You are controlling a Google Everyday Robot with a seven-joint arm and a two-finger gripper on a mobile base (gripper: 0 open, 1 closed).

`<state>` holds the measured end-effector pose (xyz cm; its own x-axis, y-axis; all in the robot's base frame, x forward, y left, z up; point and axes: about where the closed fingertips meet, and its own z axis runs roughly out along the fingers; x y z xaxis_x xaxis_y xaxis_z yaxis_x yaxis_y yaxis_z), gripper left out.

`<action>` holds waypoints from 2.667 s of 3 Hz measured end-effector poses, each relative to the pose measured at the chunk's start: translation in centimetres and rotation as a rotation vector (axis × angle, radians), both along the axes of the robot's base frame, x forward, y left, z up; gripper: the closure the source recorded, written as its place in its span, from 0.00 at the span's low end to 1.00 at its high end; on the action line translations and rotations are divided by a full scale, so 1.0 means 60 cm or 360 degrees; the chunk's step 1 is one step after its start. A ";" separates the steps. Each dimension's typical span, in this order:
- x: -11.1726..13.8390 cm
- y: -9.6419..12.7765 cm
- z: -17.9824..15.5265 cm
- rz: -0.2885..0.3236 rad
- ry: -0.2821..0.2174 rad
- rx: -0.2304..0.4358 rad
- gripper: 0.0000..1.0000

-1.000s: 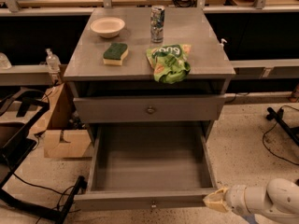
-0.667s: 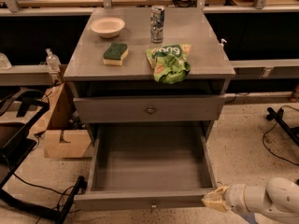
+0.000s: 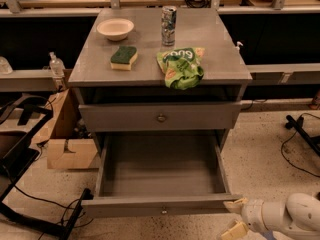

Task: Close middle drawer

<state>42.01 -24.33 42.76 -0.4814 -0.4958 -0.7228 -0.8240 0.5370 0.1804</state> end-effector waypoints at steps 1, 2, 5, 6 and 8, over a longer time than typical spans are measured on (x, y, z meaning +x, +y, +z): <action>0.000 0.000 0.000 0.0000 0.0000 0.0000 0.00; 0.000 0.003 -0.001 0.0005 0.0002 0.0003 0.16; -0.038 0.023 -0.054 0.0054 -0.0006 -0.0038 0.92; -0.053 0.027 -0.108 0.0103 -0.0111 -0.0131 1.00; -0.036 0.040 -0.118 0.0115 -0.0124 -0.0083 1.00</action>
Offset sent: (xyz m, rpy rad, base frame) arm 0.0000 0.0000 0.0000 0.0000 0.0000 0.0001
